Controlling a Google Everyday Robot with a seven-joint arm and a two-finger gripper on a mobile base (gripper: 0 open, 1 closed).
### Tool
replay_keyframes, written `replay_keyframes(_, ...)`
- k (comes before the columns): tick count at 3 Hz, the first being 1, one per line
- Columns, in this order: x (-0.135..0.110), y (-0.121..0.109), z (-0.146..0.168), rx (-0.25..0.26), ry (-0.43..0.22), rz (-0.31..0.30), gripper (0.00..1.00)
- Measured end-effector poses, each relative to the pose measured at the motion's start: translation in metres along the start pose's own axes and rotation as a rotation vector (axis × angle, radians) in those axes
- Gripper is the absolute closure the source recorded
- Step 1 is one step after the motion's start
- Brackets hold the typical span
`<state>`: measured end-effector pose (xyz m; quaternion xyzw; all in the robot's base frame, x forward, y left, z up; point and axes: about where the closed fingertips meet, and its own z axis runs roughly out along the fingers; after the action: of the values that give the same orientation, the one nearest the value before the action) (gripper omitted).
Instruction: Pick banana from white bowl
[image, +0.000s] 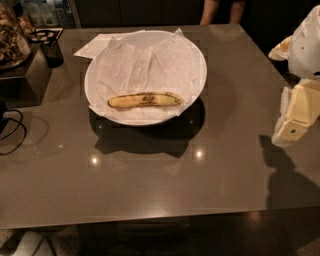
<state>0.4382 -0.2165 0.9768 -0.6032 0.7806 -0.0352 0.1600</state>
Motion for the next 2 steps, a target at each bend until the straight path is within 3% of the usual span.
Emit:
replay_keyframes(1, 0.0, 0.0, 0.0, 0.0, 0.0, 0.0, 0.0)
replay_keyframes(2, -0.019, 0.001, 0.0, -0.014, 0.041, 0.007, 0.0)
